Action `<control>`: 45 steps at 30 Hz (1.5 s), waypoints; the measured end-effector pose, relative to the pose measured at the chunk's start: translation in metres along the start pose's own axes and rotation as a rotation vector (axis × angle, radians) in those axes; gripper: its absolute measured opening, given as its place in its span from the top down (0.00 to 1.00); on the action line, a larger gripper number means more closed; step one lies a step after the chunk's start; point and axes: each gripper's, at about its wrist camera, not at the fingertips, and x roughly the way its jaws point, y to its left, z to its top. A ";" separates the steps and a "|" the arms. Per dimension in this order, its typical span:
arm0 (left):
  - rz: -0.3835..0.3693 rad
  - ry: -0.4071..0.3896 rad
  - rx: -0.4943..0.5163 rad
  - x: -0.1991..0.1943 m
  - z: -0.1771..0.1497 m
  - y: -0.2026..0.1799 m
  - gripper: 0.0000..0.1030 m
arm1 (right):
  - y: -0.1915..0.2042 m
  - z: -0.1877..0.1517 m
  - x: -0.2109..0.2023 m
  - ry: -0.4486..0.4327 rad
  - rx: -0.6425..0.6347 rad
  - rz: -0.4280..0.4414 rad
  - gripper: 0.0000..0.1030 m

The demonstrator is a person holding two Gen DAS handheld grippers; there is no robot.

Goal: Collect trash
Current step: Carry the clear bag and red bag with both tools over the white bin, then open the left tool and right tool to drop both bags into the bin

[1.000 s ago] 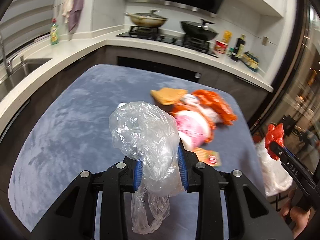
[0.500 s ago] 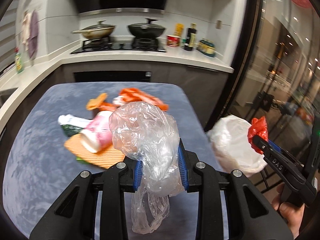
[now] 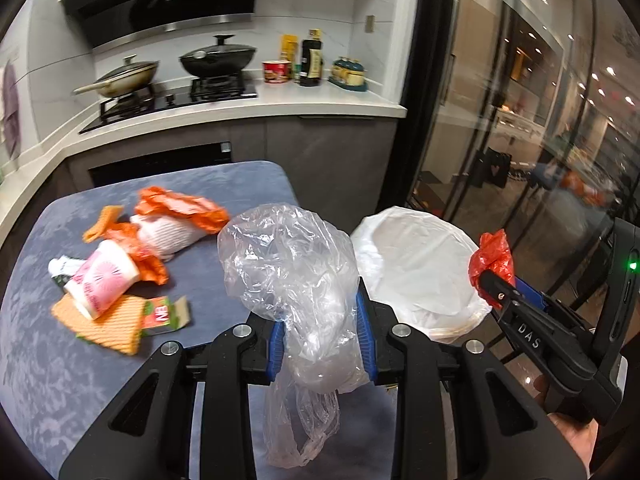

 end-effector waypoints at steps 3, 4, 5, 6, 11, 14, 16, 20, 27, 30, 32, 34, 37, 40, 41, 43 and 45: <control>-0.017 0.008 0.026 0.011 0.003 -0.017 0.72 | -0.011 0.001 0.003 0.006 0.015 -0.013 0.65; -0.023 0.010 0.033 0.014 0.005 -0.021 0.72 | -0.014 0.001 0.005 0.007 0.019 -0.017 0.65; -0.030 0.010 0.039 0.018 0.006 -0.025 0.72 | -0.018 0.002 0.007 0.008 0.023 -0.023 0.65; -0.038 0.012 0.048 0.023 0.009 -0.031 0.72 | -0.021 0.003 0.009 0.008 0.026 -0.030 0.65; -0.065 0.024 0.079 0.043 0.019 -0.054 0.71 | -0.033 0.009 0.020 0.013 0.037 -0.053 0.64; -0.080 0.034 0.089 0.059 0.025 -0.065 0.71 | -0.039 0.014 0.028 0.016 0.045 -0.064 0.63; -0.088 0.040 0.094 0.068 0.029 -0.072 0.71 | -0.042 0.018 0.034 0.017 0.048 -0.068 0.63; -0.097 0.047 0.117 0.085 0.035 -0.085 0.70 | -0.046 0.025 0.044 0.018 0.048 -0.080 0.62; -0.100 0.066 0.148 0.112 0.040 -0.102 0.64 | -0.055 0.033 0.053 0.015 0.068 -0.090 0.55; -0.096 0.061 0.153 0.117 0.039 -0.106 0.56 | -0.055 0.035 0.056 0.007 0.056 -0.098 0.46; -0.088 0.053 0.151 0.118 0.041 -0.106 0.51 | -0.056 0.037 0.057 0.005 0.057 -0.111 0.46; -0.085 0.050 0.141 0.119 0.043 -0.105 0.43 | -0.060 0.039 0.057 0.001 0.070 -0.110 0.45; -0.086 0.039 0.130 0.117 0.046 -0.103 0.37 | -0.065 0.040 0.053 -0.013 0.087 -0.111 0.41; -0.083 0.032 0.137 0.116 0.047 -0.103 0.37 | -0.065 0.039 0.050 -0.019 0.092 -0.108 0.41; -0.083 0.032 0.138 0.115 0.047 -0.103 0.37 | -0.065 0.039 0.049 -0.020 0.092 -0.108 0.41; -0.083 0.032 0.135 0.114 0.047 -0.102 0.37 | -0.065 0.038 0.048 -0.020 0.088 -0.109 0.41; -0.084 0.030 0.130 0.112 0.047 -0.101 0.37 | -0.064 0.038 0.046 -0.021 0.087 -0.108 0.41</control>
